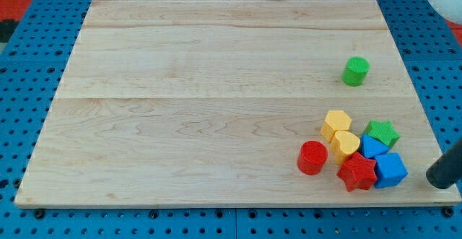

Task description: Slide the group of blocks to left

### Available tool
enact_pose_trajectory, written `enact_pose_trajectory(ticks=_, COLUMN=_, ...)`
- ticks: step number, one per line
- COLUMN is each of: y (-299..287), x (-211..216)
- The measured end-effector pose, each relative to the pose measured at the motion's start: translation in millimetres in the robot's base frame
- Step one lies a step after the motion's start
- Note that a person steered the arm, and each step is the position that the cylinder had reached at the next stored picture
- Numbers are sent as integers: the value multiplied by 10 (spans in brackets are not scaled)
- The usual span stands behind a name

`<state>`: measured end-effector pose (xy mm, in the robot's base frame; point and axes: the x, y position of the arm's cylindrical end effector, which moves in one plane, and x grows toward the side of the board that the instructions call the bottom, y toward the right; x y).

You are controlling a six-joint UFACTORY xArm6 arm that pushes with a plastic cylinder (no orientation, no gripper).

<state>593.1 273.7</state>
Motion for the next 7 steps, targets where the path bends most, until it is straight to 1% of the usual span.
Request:
enact_pose_trajectory(ticks=1, y=-57, x=0)
enact_pose_trajectory(ticks=3, y=-406, x=1)
enact_pose_trajectory(ticks=6, y=-514, x=-4)
enact_pose_trajectory(ticks=7, y=-633, x=-78)
